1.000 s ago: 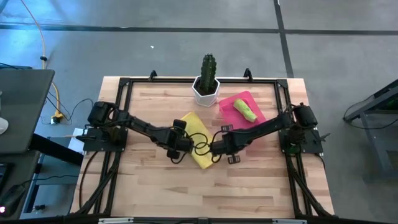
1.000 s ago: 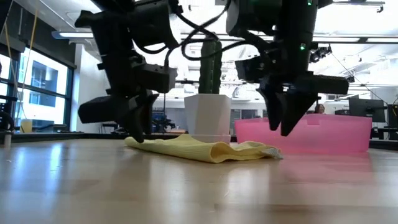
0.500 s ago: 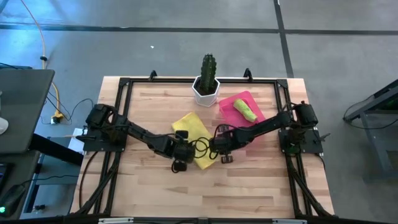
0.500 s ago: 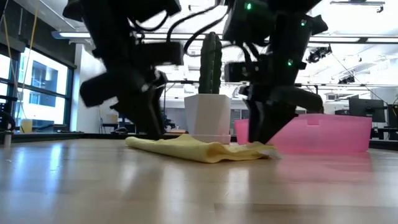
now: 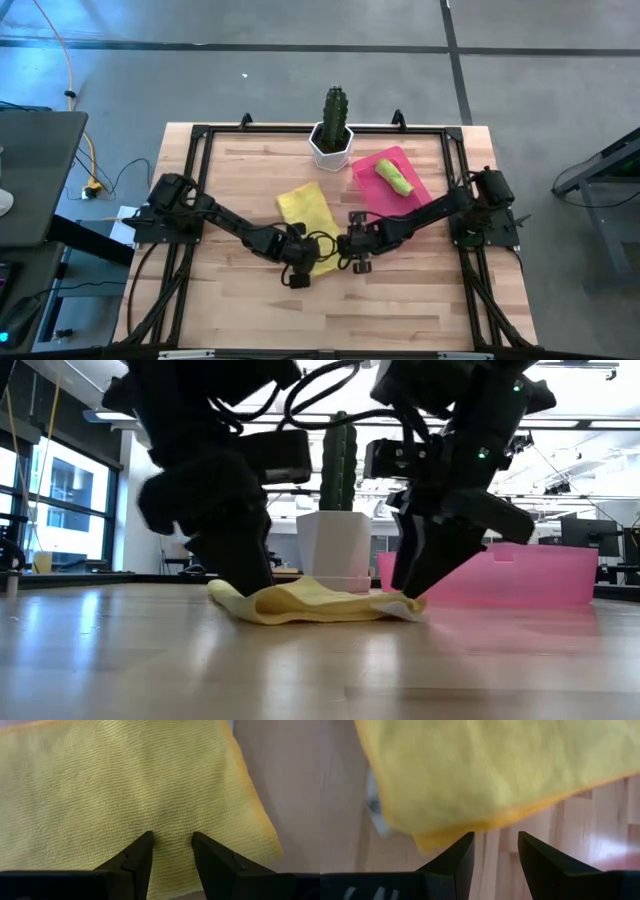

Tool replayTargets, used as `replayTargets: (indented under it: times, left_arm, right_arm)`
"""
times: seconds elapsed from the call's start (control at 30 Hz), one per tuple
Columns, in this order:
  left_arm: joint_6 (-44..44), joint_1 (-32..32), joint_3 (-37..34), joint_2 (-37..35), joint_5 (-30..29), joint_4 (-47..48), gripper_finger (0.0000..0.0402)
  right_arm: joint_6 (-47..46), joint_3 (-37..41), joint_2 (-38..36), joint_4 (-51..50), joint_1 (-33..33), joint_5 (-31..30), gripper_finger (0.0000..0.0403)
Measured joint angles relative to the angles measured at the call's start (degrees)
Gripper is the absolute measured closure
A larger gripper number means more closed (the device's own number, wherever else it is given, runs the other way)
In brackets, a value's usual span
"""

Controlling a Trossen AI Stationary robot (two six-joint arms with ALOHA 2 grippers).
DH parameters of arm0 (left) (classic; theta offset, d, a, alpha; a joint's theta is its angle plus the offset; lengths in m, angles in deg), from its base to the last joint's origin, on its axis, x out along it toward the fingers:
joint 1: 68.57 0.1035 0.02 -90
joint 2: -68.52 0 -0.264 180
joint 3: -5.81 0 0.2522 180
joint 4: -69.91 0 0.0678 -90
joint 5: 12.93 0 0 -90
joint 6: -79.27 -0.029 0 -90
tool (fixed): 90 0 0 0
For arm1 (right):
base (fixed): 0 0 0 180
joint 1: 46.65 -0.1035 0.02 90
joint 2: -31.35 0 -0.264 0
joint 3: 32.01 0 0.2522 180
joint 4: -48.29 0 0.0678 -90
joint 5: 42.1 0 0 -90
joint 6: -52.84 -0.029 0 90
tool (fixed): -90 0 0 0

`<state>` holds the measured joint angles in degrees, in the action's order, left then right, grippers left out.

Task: Roll microfiber towels into tight, uniform cylinder then place into a basket
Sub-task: Roll the yellow towel

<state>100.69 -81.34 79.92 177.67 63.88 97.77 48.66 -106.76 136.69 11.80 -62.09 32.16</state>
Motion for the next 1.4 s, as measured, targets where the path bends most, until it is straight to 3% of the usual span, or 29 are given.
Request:
replayTargets:
  times: [0.33,0.57,0.77,1.07,1.23,1.4]
  left_arm:
    - [-4.06,-5.49,0.19,-1.32,6.54,8.63,0.0271]
    - [-6.03,-7.75,-0.24,-5.02,-0.35,12.53,0.0271]
    - [5.08,-9.03,-0.20,-8.80,-3.01,21.23,0.0271]
    - [9.43,-10.69,-0.09,-9.62,-0.44,19.53,0.0271]
    - [8.90,-10.67,-1.07,-9.62,-0.58,17.03,0.0271]
    - [6.93,-10.63,-4.83,-9.59,-1.07,8.04,0.0271]
  right_arm:
    - [4.98,0.00,-0.98,2.54,0.11,-2.52,0.0258]
    - [11.71,-0.02,-0.76,20.90,4.04,-5.08,0.0258]
    - [3.41,-0.02,-0.32,26.69,9.22,-4.79,0.0258]
    - [3.25,0.00,4.17,24.85,12.44,0.70,0.0258]
    - [11.15,0.00,2.33,21.50,9.69,4.24,0.0258]
    - [12.08,0.00,2.14,21.65,5.87,9.48,0.0258]
